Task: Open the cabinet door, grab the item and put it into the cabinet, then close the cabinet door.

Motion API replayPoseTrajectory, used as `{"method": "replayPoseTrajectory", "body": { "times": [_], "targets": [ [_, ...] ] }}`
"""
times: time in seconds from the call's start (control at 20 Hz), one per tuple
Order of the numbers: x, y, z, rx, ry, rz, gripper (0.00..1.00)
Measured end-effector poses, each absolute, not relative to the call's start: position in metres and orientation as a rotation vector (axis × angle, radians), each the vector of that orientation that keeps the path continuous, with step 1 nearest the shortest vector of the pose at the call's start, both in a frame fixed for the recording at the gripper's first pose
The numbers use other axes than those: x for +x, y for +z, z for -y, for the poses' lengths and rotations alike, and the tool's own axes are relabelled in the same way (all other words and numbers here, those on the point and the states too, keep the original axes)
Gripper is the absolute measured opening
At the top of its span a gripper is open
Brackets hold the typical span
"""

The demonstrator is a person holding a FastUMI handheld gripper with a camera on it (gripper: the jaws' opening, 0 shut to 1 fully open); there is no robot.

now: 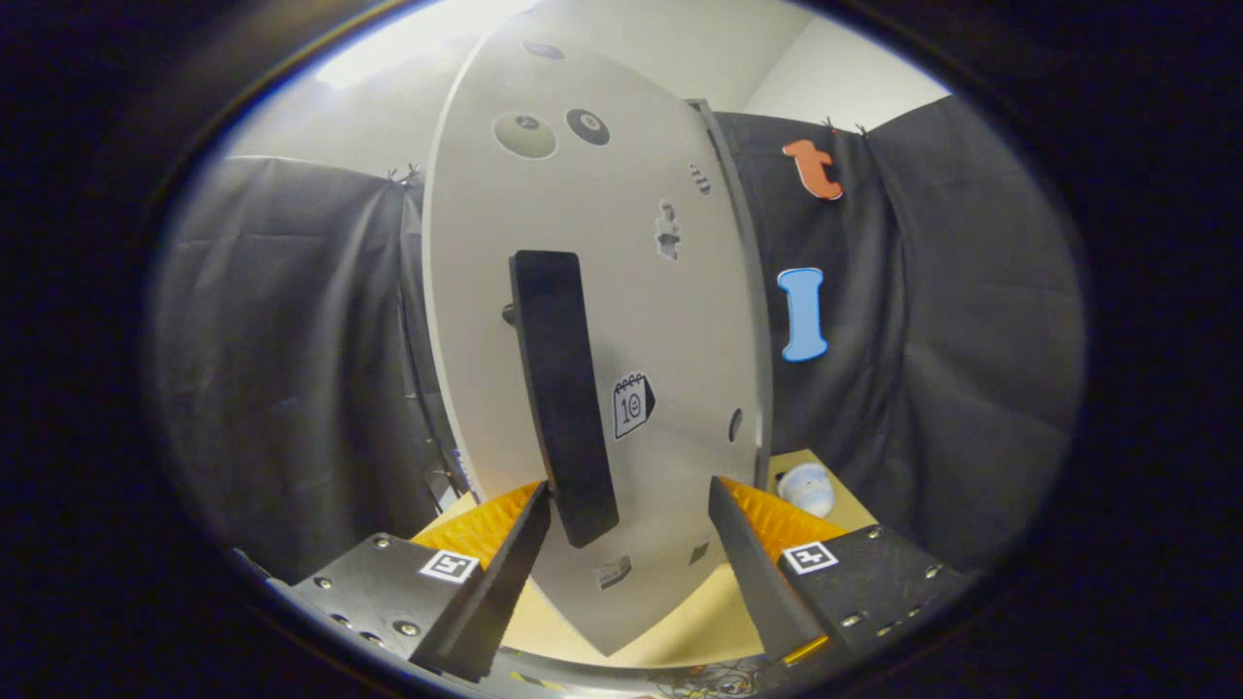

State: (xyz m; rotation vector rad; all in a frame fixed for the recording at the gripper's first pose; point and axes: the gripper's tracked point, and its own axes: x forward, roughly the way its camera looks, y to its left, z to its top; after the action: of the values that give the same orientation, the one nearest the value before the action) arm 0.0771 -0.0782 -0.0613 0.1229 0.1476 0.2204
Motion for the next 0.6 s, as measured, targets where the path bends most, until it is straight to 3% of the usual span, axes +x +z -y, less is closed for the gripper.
{"method": "replayPoseTrajectory", "body": {
  "times": [0.6],
  "targets": [
    [0.174,-0.061,-0.037,0.050,0.350,-0.130,1.00]
  ]
}}
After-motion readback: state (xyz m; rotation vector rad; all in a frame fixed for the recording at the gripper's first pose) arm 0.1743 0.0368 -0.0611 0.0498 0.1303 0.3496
